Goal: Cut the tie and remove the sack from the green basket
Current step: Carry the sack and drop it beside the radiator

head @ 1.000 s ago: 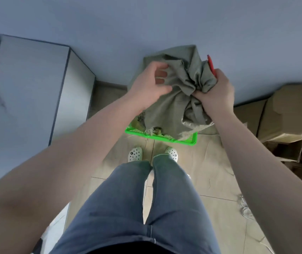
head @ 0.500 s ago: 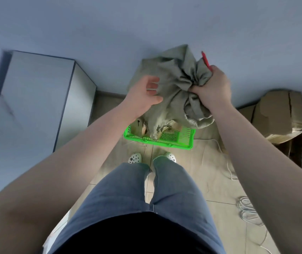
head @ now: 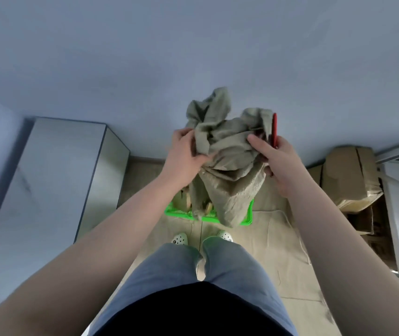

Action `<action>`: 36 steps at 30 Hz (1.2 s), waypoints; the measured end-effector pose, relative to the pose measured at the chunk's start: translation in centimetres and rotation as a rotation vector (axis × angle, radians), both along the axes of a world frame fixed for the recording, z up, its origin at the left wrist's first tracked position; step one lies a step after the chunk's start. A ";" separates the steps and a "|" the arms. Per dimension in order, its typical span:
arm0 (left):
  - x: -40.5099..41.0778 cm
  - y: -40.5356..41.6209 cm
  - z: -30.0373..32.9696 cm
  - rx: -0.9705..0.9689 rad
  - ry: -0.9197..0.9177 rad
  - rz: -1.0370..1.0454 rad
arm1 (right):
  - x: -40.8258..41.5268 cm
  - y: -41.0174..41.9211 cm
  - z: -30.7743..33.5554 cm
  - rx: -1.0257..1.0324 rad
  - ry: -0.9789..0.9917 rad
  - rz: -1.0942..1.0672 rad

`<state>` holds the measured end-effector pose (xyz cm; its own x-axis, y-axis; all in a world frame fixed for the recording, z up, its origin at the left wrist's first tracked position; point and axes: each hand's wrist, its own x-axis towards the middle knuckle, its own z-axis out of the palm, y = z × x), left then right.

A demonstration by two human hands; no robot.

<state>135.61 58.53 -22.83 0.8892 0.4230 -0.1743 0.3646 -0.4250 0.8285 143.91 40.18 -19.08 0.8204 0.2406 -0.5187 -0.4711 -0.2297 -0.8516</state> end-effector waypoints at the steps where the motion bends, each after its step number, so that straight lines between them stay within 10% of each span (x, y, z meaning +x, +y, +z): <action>1: 0.3 0.7 0.5 0.072 0.011 0.001 | 0.1 -0.6 0.3 -0.032 -0.022 -0.005; 10: 1.4 0.7 6.7 -0.299 -0.088 0.162 | 0.0 -0.9 3.7 0.038 -0.398 0.227; 17: 2.2 2.9 9.6 -0.463 -0.079 0.533 | 1.0 -1.5 5.4 -0.062 -0.573 -0.250; 26: 1.3 3.3 11.4 -0.496 0.000 0.009 | 1.4 1.9 8.3 -0.211 -0.927 0.673; 32: -0.2 3.4 13.2 -0.598 0.226 -0.356 | 2.2 3.0 8.8 -0.117 -0.586 0.844; 36: -0.9 4.0 13.1 -0.913 0.048 -0.139 | 1.2 3.3 8.7 0.026 -0.492 0.597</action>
<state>134.74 62.49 -9.72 0.9047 -0.0067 -0.4260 0.4022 0.3435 0.8487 145.12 43.48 -10.33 0.6824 0.7217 -0.1159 0.1603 -0.3025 -0.9396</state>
